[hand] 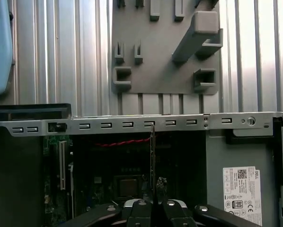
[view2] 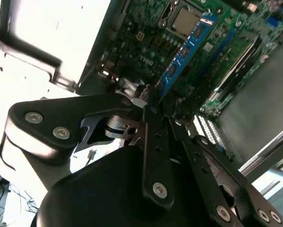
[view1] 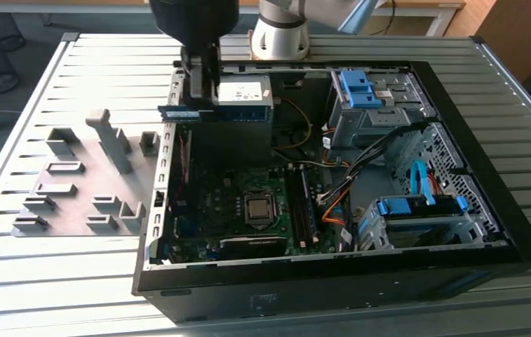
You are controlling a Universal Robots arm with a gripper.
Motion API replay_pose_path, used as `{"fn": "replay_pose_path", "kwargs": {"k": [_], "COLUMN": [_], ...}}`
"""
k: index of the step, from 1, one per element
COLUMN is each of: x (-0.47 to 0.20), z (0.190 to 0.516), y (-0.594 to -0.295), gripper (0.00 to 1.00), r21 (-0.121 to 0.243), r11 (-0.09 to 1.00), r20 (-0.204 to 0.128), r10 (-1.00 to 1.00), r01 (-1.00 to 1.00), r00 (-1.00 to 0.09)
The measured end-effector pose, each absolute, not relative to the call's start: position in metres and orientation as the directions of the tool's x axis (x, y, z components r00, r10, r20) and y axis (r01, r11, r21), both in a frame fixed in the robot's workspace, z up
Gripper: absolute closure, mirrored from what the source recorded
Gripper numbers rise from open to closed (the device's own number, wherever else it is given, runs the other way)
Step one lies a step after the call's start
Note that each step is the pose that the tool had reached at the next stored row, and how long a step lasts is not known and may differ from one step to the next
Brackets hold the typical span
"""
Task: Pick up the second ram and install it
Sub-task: 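Pick up the second ram and move it above second insertion slot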
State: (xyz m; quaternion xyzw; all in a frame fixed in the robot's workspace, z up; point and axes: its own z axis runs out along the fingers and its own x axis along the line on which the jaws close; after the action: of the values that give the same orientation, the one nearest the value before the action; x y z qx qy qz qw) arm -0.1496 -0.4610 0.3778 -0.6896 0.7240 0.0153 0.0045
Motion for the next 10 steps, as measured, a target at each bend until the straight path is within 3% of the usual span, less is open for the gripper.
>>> {"fn": "replay_pose_path", "kwargs": {"k": [10], "x": [-0.118], "z": [0.376], "y": [-0.461], "gripper": [0.86], "r21": [0.016], "r11": [0.049], "r20": [-0.028], "r10": [-0.998], "r01": [-0.999], "r00": [-0.049]}}
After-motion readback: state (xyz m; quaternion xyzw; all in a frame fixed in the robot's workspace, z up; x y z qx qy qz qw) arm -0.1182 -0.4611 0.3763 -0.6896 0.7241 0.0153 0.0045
